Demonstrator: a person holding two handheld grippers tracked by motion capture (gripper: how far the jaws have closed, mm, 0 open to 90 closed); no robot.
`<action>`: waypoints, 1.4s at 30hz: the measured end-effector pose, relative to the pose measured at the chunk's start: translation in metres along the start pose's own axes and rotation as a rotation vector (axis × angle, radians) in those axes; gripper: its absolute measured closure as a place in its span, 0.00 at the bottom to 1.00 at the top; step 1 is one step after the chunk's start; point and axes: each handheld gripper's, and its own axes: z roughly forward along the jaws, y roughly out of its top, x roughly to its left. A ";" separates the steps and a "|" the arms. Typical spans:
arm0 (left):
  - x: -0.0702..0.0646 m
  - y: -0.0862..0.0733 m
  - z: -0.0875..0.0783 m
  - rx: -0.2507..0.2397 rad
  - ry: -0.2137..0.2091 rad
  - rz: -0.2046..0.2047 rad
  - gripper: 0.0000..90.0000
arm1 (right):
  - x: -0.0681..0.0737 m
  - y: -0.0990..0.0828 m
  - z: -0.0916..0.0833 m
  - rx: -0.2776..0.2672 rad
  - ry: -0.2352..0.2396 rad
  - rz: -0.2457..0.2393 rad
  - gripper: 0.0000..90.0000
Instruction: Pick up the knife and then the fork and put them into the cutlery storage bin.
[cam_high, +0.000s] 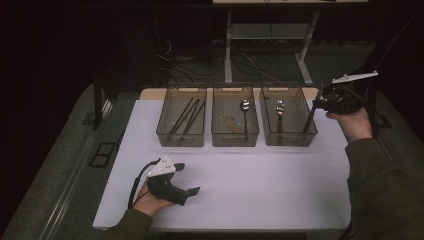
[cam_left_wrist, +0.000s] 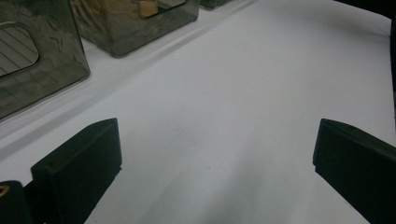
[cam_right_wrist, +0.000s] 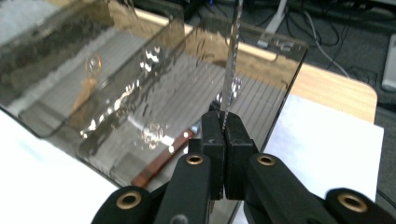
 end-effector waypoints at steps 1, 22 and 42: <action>0.000 0.000 0.000 0.006 -0.001 0.003 0.00 | -0.001 0.000 0.001 0.021 0.004 -0.004 0.99; -0.001 0.000 0.001 0.014 -0.011 0.008 0.00 | 0.000 -0.006 0.061 0.013 -0.001 0.017 0.99; -0.002 0.001 0.001 0.023 -0.020 0.018 0.00 | 0.010 -0.009 0.078 -0.011 0.071 0.042 0.51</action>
